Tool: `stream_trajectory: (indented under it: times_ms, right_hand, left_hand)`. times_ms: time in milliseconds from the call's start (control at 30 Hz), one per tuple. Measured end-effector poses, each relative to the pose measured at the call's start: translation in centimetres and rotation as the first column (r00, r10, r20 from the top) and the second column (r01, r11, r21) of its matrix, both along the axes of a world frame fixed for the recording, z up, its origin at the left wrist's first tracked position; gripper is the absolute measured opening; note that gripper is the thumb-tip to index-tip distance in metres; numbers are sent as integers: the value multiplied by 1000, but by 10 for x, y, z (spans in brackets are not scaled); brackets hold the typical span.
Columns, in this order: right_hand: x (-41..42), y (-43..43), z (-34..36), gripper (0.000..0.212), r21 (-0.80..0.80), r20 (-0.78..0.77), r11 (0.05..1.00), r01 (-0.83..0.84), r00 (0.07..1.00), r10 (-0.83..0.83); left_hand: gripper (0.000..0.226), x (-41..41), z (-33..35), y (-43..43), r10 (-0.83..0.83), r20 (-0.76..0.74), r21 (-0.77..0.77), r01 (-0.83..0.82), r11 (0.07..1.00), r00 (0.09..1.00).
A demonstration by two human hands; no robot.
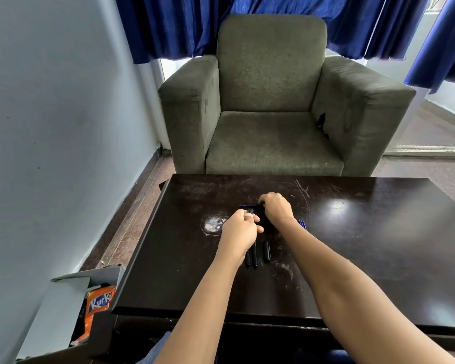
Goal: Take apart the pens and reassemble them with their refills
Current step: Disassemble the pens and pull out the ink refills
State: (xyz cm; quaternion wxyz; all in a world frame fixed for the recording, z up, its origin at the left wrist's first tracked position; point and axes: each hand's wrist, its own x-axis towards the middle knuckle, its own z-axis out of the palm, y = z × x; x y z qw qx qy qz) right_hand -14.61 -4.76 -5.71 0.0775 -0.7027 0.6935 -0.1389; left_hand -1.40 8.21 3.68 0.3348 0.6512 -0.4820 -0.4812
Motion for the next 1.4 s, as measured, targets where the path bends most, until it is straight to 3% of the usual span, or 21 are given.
stream_trajectory:
  times_ms: [500, 733, 900, 1067, 1400]
  right_hand:
    - [-4, 5, 9, 32, -52, 39, 998, 19, 999, -17]
    - [-36, 23, 41, 24, -107, 264, 972, 208, 949, -173]
    - [-70, 48, 43, 14, 127, 319, 909, 398, 851, -417]
    - [-85, 84, 23, 23, 348, 253, 838, 420, 819, -515]
    - [-79, 87, 8, 27, 421, 291, 789, 448, 757, -585]
  left_hand:
    - [31, -1, -2, -4, 5, 2, 15, -5, 1000, 1000]
    - [31, -1, 1, -2, 17, 3, 28, -17, 999, 1000]
    - [30, -1, 1, 1, 18, -9, 45, -18, 999, 1000]
    - [33, -1, 0, 5, 1, -13, 64, 0, 998, 1000]
    - [34, -2, -3, 0, -18, 9, 36, 18, 999, 1000]
